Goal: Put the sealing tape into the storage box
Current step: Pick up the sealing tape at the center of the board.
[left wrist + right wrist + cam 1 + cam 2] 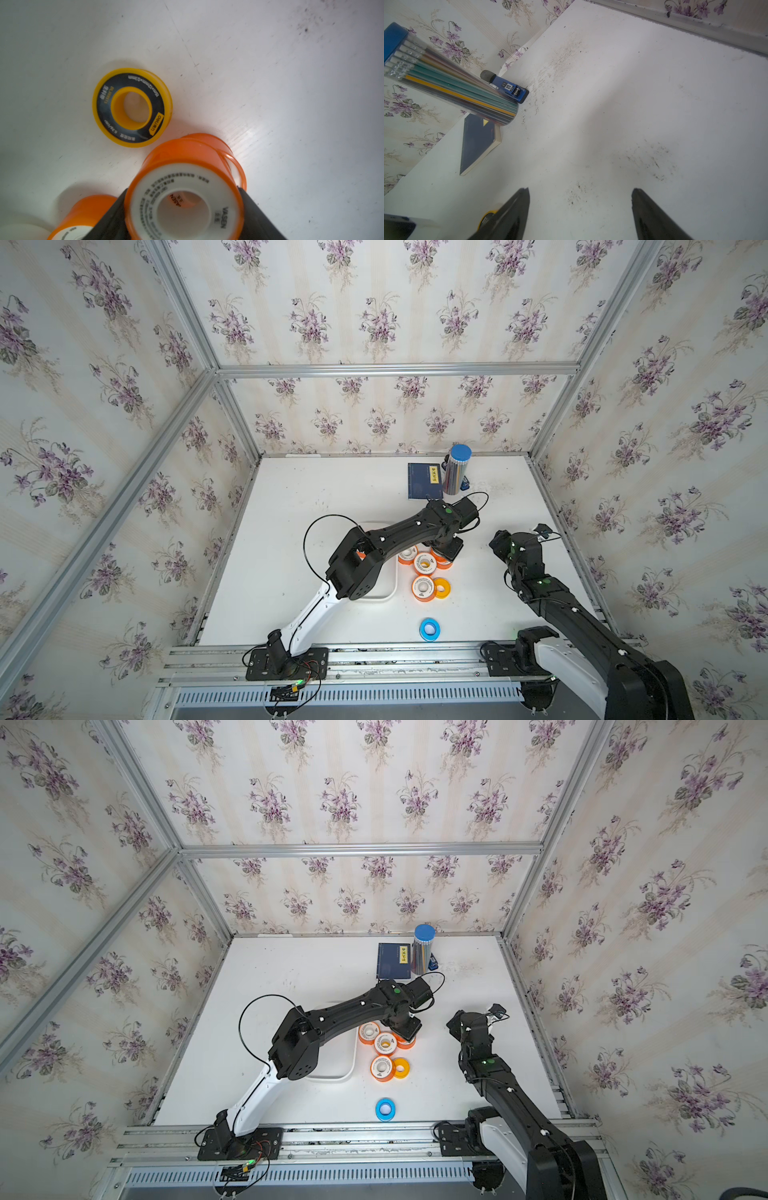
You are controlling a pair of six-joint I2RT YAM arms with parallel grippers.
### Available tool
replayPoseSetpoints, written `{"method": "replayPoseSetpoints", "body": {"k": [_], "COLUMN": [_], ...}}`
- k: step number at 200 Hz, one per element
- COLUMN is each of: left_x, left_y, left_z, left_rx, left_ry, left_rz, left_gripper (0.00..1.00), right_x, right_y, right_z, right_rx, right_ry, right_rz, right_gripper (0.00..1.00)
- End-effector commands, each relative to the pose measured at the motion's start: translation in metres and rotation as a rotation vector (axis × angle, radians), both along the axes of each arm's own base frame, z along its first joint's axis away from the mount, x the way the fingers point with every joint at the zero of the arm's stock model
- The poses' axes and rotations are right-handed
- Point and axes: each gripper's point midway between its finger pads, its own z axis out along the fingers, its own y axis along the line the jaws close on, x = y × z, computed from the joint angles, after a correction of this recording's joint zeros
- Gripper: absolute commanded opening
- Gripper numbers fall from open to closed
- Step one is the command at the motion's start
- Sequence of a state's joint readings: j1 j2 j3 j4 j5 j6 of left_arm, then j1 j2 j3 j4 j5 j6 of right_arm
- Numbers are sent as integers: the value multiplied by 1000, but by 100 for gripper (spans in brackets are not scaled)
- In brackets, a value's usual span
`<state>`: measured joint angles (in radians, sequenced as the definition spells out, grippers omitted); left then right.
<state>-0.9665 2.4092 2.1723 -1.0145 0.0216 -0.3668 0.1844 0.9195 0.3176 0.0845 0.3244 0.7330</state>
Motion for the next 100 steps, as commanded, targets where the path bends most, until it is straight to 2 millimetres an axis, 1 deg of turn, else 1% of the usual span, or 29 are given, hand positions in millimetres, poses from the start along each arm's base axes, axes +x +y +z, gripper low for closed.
{"method": "replayPoseSetpoints", "body": {"k": [1,12,30,57,77,92,97,100], "left_x": [2,2,2,2,-1,-5,-7,-9], "left_y": [4,4,5,16,33,49,56,60], "left_z": [9,16,34,64,84,93,92,95], "left_rx": [9,2,-15,-15,-4,-13,-8,-12], "left_ry": [-18,-26,-49,-94,-122,-125,-121,-123], "left_rz": [9,9,5,6,16,26,28,32], "left_gripper": [63,62,62,62,62,62,62,62], "right_x": [2,2,3,2,3,3,3,3], "right_y": [0,0,0,0,0,0,0,0], "right_z": [3,3,3,3,3,3,3,3], "right_rx": [-7,-7,-7,-7,-7,-7,-7,-7], "right_ry": [-7,-7,-7,-5,-4,-4,-4,-2], "right_rz": [1,1,1,0,0,1,-1,1], "right_gripper": [81,81,81,81,81,81,81,81]}}
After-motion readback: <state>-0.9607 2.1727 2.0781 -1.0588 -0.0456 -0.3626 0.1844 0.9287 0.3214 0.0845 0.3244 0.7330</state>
